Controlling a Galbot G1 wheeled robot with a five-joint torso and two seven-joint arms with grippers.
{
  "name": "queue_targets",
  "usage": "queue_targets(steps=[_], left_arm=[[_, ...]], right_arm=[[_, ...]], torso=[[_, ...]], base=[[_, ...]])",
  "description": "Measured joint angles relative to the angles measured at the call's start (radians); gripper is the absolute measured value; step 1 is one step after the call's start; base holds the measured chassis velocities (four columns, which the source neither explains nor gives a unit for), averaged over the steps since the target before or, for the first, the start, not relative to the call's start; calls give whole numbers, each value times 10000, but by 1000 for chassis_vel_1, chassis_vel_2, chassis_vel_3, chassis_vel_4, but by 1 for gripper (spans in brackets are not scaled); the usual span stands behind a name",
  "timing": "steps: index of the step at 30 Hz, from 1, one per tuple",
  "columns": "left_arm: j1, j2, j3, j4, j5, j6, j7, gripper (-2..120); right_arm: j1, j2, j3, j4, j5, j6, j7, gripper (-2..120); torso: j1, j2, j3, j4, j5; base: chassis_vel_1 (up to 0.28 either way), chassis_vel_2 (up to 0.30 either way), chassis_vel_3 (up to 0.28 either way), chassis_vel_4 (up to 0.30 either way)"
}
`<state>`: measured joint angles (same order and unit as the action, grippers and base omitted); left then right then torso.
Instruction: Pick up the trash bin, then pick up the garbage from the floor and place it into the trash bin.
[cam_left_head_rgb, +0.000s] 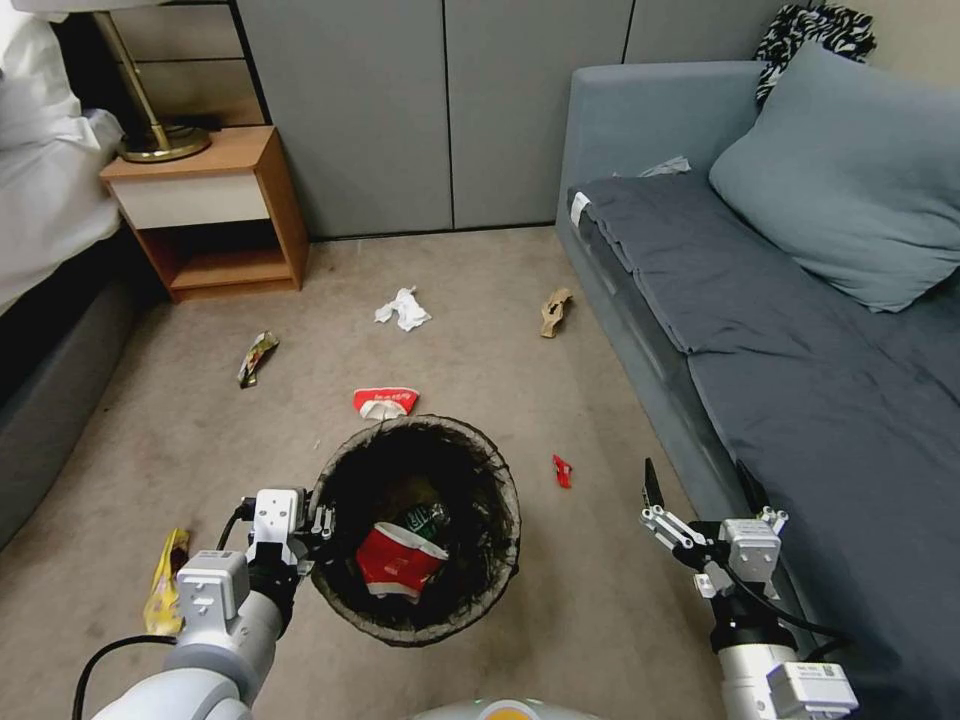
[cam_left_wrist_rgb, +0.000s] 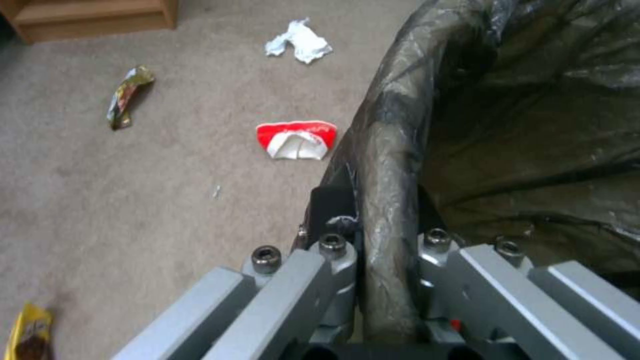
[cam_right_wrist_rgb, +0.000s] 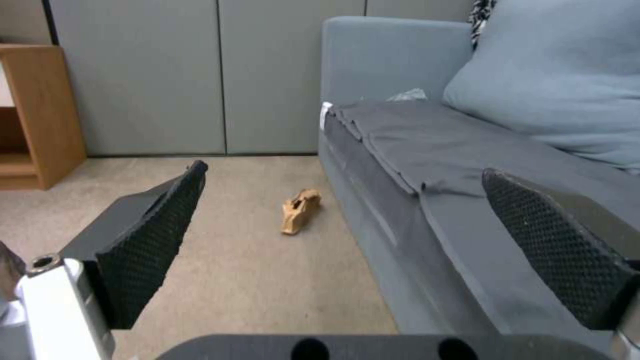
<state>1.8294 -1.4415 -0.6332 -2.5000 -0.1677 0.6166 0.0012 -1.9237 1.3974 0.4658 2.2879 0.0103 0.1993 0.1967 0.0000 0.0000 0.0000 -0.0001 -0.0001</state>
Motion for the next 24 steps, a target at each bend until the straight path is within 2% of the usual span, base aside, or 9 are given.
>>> queue_targets(steps=[17,24], left_arm=[[0,1,0,0,0,0,0,2],[-1,1,0,0,0,0,0,2]], right_arm=[[0,0,0,0,0,0,0,100],[1,0,1,0,0,0,0,100]], torso=[[0,0,0,2,0],[1,0,1,1,1]], base=[[-139,141,141,-135],[-79,86,94,-81]])
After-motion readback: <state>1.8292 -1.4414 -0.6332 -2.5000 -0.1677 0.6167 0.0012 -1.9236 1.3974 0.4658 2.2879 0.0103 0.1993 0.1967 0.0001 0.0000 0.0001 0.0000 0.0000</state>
